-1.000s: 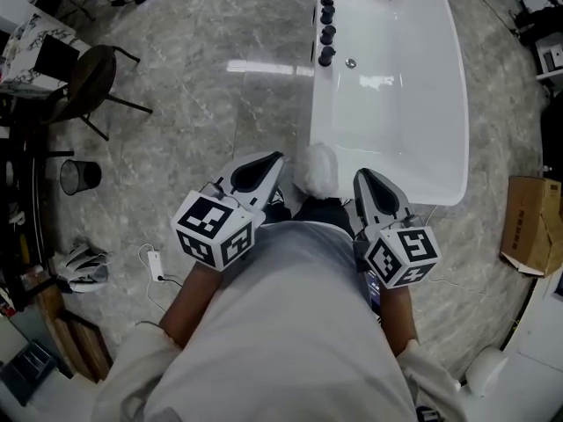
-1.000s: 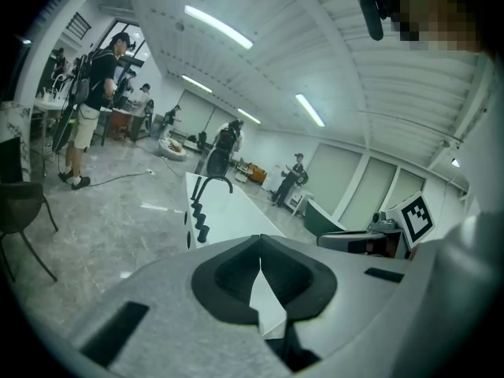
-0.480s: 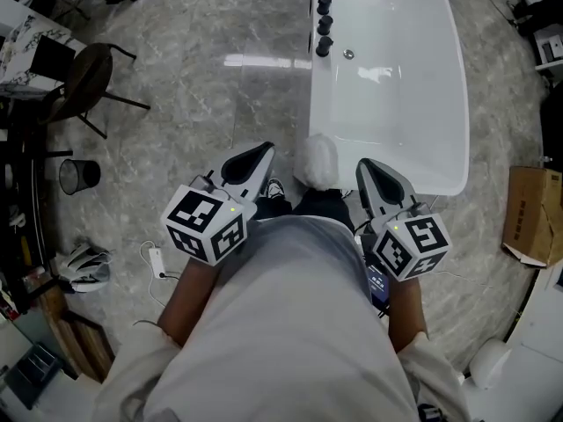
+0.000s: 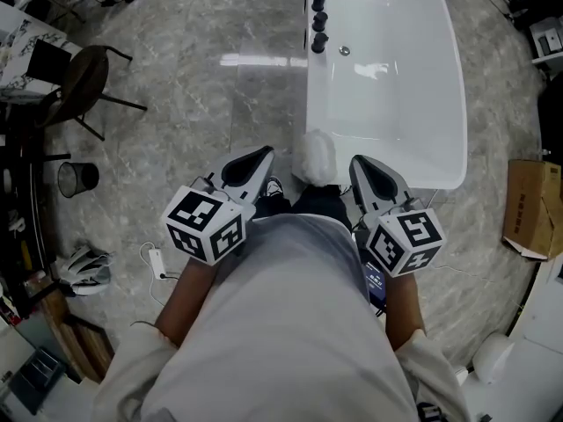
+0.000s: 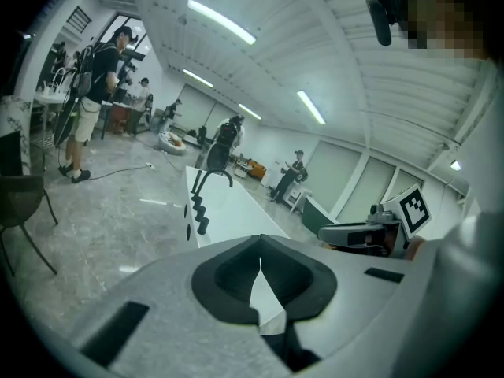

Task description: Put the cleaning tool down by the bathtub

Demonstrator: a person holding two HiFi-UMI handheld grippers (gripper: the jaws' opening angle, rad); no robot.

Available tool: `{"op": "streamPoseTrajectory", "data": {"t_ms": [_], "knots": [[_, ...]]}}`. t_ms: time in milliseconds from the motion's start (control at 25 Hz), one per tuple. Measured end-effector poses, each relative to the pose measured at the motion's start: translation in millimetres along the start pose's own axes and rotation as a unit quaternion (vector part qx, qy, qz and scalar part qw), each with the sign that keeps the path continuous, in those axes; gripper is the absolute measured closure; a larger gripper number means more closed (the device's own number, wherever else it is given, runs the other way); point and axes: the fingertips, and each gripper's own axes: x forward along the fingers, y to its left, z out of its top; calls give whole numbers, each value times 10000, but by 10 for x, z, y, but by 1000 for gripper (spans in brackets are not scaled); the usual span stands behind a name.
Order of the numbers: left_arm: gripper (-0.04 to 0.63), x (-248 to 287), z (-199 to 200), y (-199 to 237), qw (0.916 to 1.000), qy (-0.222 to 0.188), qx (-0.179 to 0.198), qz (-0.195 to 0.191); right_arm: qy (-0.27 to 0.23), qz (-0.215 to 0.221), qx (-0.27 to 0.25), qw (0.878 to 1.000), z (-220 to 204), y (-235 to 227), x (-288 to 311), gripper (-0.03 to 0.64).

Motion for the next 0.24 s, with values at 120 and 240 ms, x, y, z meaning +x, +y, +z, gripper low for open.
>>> {"op": "streamPoseTrajectory", "data": {"t_ms": [120,240], "knots": [[588,9,2,-12,10000,7,44,-30,62,-29,-24,10000,-29,10,14,606],[588,34,-3,-29,9999,33,67,-81,136,-51,-40,9999,-66,8,25,606]]}}
